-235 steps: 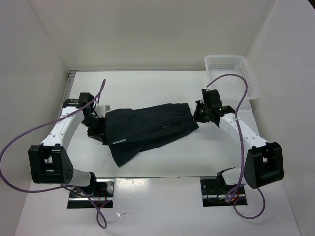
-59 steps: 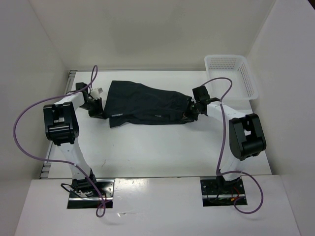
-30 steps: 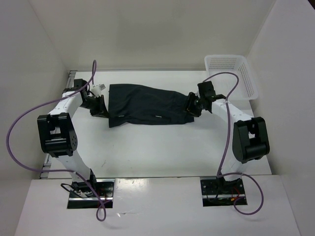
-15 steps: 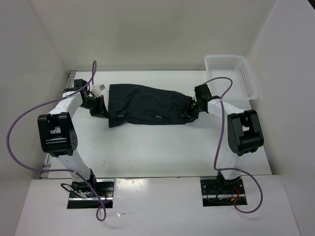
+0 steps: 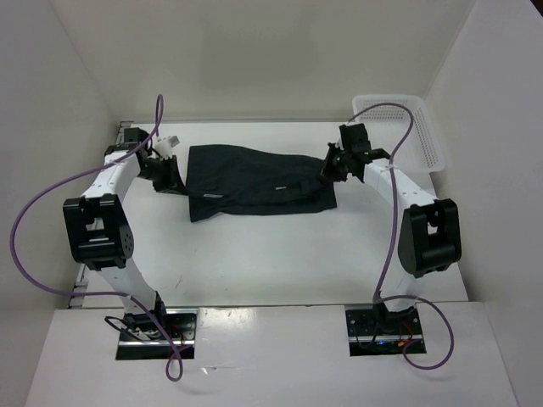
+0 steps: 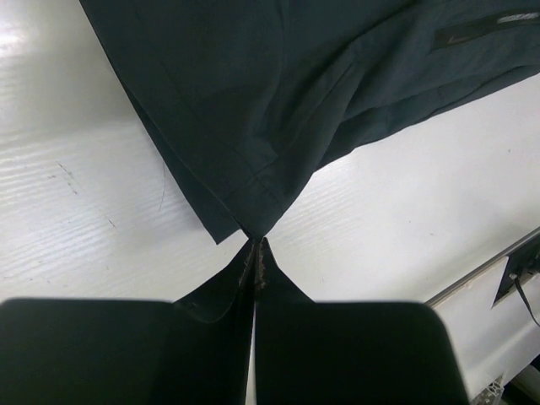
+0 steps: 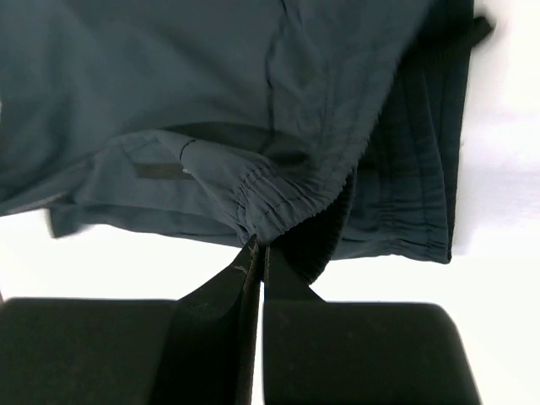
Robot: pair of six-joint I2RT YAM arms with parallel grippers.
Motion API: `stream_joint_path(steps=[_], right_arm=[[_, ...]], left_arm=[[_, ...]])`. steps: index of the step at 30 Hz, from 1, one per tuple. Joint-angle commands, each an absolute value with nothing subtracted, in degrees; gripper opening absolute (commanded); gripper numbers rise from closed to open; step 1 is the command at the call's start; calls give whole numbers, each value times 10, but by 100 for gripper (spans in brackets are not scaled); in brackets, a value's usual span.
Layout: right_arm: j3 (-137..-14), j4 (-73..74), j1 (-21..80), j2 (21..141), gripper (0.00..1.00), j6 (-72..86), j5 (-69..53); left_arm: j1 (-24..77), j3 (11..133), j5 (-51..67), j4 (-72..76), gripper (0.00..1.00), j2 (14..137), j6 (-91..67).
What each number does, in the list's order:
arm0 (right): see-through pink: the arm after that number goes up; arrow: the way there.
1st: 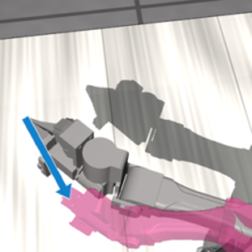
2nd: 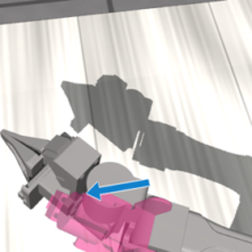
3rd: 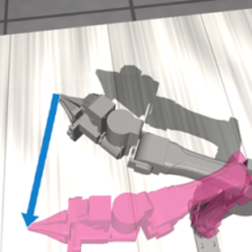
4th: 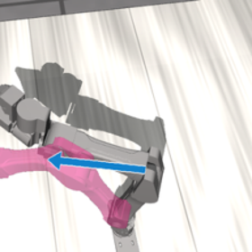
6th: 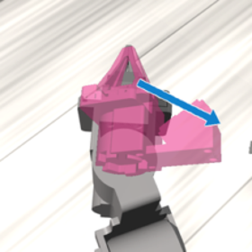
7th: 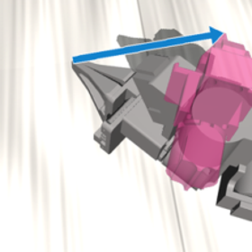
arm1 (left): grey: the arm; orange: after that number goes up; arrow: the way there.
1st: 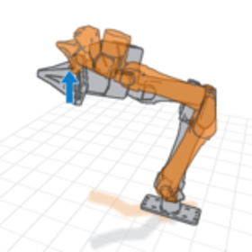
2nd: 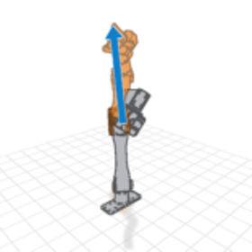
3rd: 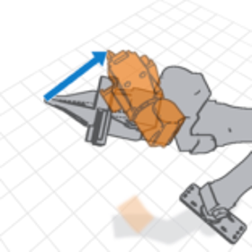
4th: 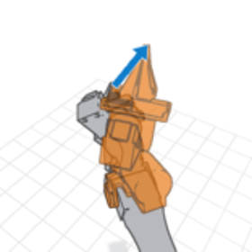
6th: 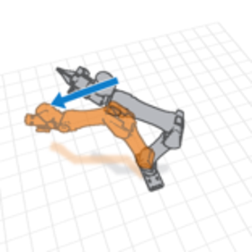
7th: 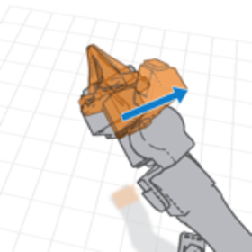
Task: Fold and stack the shorts
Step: Fold the shorts
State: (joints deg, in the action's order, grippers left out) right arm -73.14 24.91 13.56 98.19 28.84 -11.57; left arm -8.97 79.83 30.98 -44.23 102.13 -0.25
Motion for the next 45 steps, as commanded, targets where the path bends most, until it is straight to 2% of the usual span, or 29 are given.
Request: stream_joint_path(steps=[1, 6, 13, 15, 17, 18, 19, 21, 22, 23, 28, 32, 36, 38, 40, 41, 43, 45], right_arm=[[-767, 283, 126, 929, 0, 262, -84], [-735, 283, 115, 911, 0, 273, -96], [-635, 261, 63, 904, 0, 291, -96], [-623, 254, 55, 919, 2, 291, -96], [-609, 254, 54, 944, 13, 291, -101], [-609, 254, 54, 951, 20, 298, -101], [-601, 249, 54, 956, 36, 298, -101], [-593, 243, 54, 956, 53, 305, -109], [-585, 243, 54, 956, 63, 313, -109], [-577, 238, 54, 949, 74, 313, -114], [-557, 238, 49, 878, 88, 370, -90], [-510, 214, 49, 855, 90, 415, -84], [-510, 172, 49, 876, 92, 426, -76], [-515, 162, 49, 887, 93, 439, -62], [-520, 156, 49, 911, 93, 446, -50], [-526, 156, 49, 918, 93, 453, -50], [-526, 141, 49, 935, 93, 460, -50], [-526, 141, 49, 943, 91, 465, -50]], left_arm=[[-91, 836, 323, -464, 0, 1018, 0], [-91, 848, 328, -489, 0, 1012, 0], [-85, 766, 314, -500, 0, 1022, 0], [-78, 736, 314, -500, 4, 1031, 0], [-70, 713, 308, -500, 10, 1055, 0], [-63, 707, 303, -505, 21, 1072, 0], [-63, 701, 303, -505, 27, 1079, 0], [-63, 689, 303, -505, 34, 1085, 0], [-63, 689, 303, -505, 40, 1085, 0], [-63, 683, 303, -505, 43, 1079, 0], [-63, 678, 288, -499, 50, 1020, 0], [-63, 694, 275, -494, 51, 1013, 0], [-63, 709, 309, -500, 51, 1013, 0], [-63, 722, 315, -490, 59, 1008, 0], [-63, 722, 315, -471, 61, 997, 0], [-63, 722, 315, -454, 70, 997, 0], [-41, 722, 315, -447, 71, 981, 0], [-26, 702, 315, -446, 80, 972, 0]])
